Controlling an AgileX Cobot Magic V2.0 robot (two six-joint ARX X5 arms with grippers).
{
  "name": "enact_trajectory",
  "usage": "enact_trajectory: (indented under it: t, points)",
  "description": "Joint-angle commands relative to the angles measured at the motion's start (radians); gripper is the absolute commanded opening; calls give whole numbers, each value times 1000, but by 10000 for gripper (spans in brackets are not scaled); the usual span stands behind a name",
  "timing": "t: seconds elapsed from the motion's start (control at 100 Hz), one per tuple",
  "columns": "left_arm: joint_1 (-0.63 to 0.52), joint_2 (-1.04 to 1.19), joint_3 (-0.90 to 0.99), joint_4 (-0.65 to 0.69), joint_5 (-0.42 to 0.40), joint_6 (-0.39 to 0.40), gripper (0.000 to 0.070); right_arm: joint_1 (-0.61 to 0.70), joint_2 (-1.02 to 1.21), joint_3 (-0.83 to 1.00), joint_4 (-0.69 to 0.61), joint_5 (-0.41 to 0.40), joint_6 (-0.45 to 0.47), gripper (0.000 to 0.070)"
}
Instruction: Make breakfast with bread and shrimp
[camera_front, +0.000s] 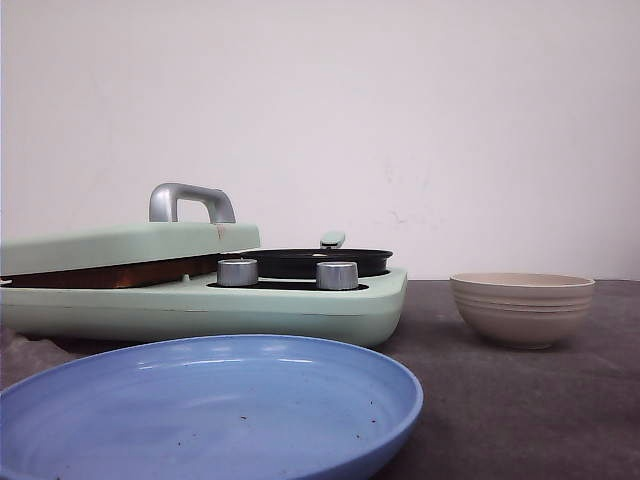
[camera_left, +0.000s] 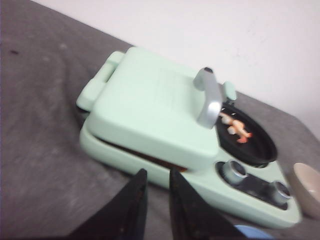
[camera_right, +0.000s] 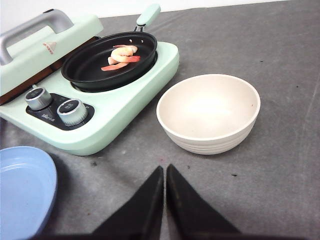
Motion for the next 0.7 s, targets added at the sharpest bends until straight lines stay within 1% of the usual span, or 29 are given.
enact_trajectory:
  t: [0.0, 0.05, 0.11, 0.16, 0.2, 0.25, 0.32, 0.41, 0.48, 0.56, 0.69]
  points:
    - [14, -10, 0, -49, -50, 32, 3, 5, 1, 1, 11, 3, 2, 0]
    - [27, -27, -11, -58, -89, 126, 3, 5, 1, 1, 10, 3, 2, 0]
    - [42, -27, -39, -2, -127, 299, 3, 5, 1, 1, 11, 3, 2, 0]
    - [53, -27, -72, 75, -138, 435, 3, 5, 1, 1, 11, 3, 2, 0]
    - [61, -27, -102, 145, -138, 502, 3, 5, 1, 1, 11, 3, 2, 0]
    - [67, -27, -144, 230, -133, 557, 3, 5, 1, 1, 11, 3, 2, 0]
    - [71, -27, -201, 309, -117, 562, 3, 5, 1, 1, 11, 2, 2, 0]
    - [71, -27, -266, 348, -100, 518, 3, 5, 1, 1, 11, 3, 2, 0]
    - [71, -27, -270, 264, -95, 506, 3, 5, 1, 1, 11, 3, 2, 0]
    - [71, -28, -270, 270, -114, 545, 3, 5, 1, 1, 11, 3, 2, 0]
    - [71, -28, -271, 268, -120, 543, 3, 5, 1, 1, 12, 2, 2, 0]
